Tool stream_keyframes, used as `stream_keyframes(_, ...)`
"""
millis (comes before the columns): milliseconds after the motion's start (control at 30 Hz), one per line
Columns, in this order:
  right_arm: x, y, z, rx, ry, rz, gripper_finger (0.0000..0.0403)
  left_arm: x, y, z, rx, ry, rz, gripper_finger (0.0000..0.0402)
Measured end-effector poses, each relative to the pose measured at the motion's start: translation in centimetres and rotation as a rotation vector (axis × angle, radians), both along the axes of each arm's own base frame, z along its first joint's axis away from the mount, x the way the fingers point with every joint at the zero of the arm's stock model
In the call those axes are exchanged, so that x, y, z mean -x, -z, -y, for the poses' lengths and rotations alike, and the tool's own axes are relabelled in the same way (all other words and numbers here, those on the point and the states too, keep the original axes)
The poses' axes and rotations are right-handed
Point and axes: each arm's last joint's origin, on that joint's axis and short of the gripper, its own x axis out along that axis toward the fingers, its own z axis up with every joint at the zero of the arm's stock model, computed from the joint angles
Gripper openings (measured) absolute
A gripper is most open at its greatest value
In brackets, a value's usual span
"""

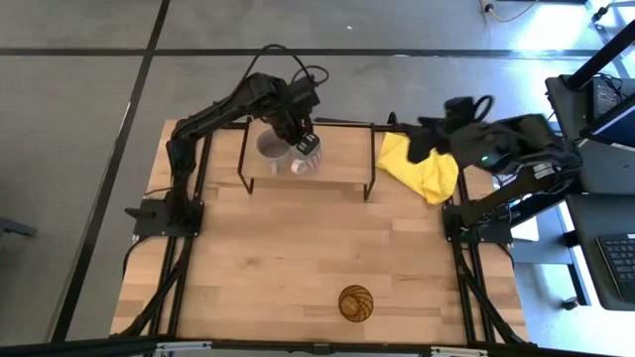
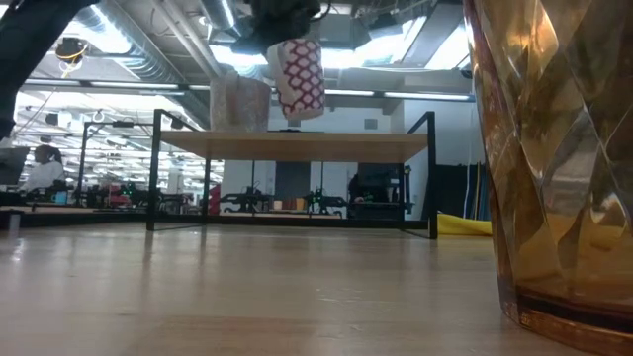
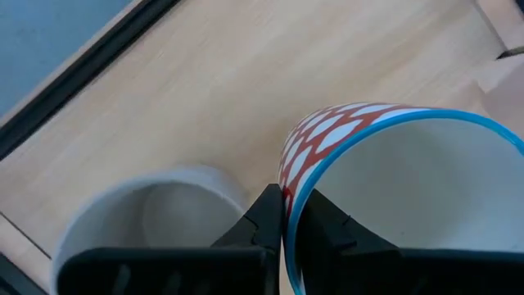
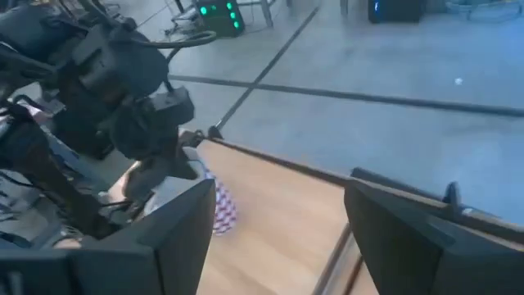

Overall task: Stack small to large cups/mugs on shelf
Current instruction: Put the red and white mug on the shelf

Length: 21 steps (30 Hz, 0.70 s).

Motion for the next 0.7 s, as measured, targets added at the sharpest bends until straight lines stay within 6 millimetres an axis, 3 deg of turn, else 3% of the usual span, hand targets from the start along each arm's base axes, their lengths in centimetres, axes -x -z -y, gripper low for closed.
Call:
stream_keyframes(133, 2.4, -0.6, 1.0, 0.036, -0.028, -0.019, 0.0272, -0.1, 0.4, -1.1, 0.015, -0.055, 0.007, 0.0013)
stream_keyframes(333, 5.3, -1.4, 2.0, 0.069, -0.058, 0.005, 0.0272, -0.6, 0.7, -1.2, 0.012, -0.093, 0.031, 0.0013)
stream_keyframes(533, 6.4, -1.6, 2.3, 0.104, -0.079, 0.020, 0.0272, -1.6, 2.8, -1.6, 0.050, -0.113, -0.059, 0.0013)
stream_keyframes(700, 6.5, -1.6, 2.3, 0.110, -0.093, 0.009, 0.0272, -1.7, 2.9, -1.5, 0.045, -0.109, -0.074, 0.0013)
